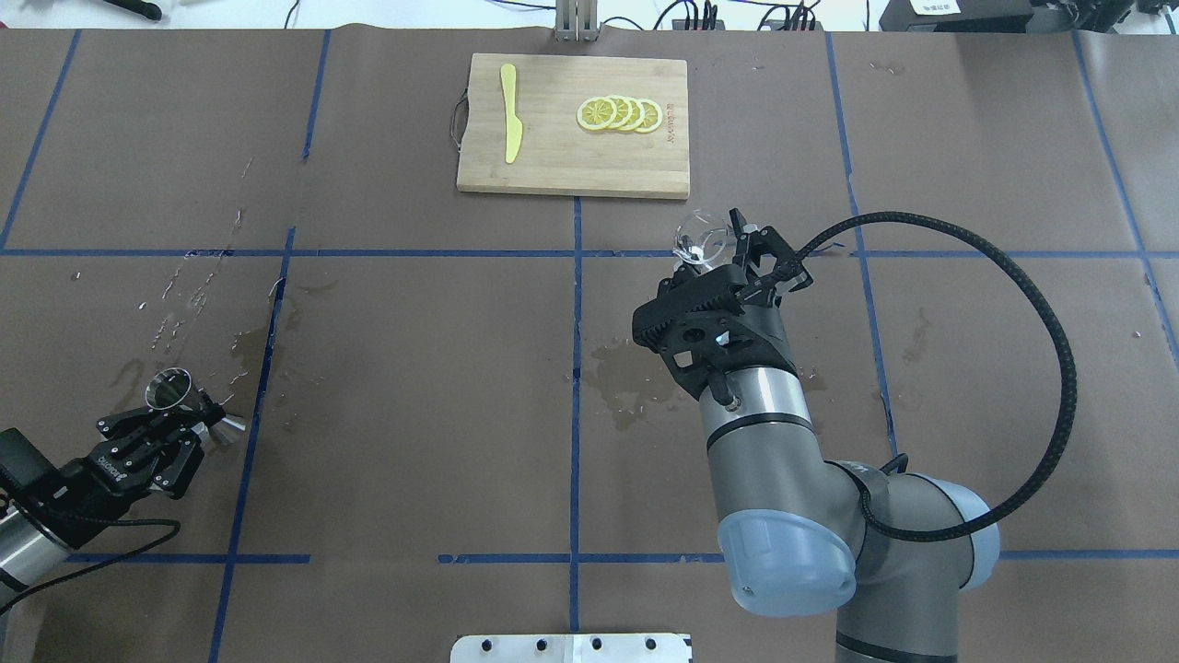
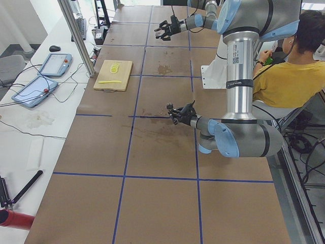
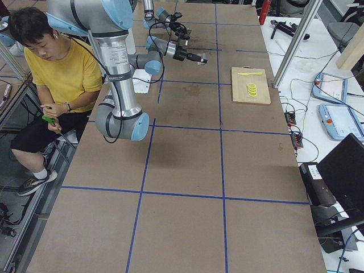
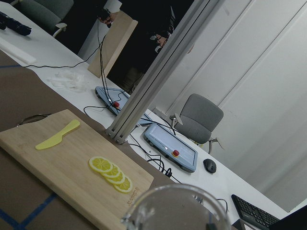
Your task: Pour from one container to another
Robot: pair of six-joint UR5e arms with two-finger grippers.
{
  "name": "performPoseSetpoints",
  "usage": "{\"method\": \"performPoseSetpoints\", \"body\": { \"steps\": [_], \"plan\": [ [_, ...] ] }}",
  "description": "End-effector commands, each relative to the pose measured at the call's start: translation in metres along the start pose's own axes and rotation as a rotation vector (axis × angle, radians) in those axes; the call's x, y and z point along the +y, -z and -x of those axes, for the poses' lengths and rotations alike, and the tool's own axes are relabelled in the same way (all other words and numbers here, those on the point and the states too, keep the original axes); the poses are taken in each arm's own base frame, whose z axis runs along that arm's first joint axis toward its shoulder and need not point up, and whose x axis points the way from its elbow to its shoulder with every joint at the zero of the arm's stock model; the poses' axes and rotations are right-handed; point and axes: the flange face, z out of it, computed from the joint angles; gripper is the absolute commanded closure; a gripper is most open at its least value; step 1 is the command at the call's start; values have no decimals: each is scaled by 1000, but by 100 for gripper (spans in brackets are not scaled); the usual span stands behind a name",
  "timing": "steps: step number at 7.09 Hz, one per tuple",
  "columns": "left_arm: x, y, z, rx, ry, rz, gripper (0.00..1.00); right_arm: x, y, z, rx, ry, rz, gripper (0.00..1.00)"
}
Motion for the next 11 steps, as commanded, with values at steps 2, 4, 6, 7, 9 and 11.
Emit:
{"method": "performPoseSetpoints", "body": {
  "steps": [2, 4, 6, 7, 9, 11],
  "plan": [
    [-4, -12, 13, -64, -9, 15, 100, 1, 0, 0, 1, 2, 1, 100],
    [-2, -18, 12, -81, -13, 32, 100, 2, 0, 0, 1, 3, 2, 100],
    [3, -21, 13, -97, -7, 49, 100, 3, -1, 0, 1, 5, 2, 100],
    [5, -22, 14, -100, -10, 53, 100, 2, 0, 0, 1, 4, 2, 100],
    [3, -27, 10, -96, 0, 43, 100, 3, -1, 0, 1, 5, 2, 100],
    [1, -30, 9, -97, 4, 35, 100, 2, 0, 0, 1, 3, 2, 100]
  ]
}}
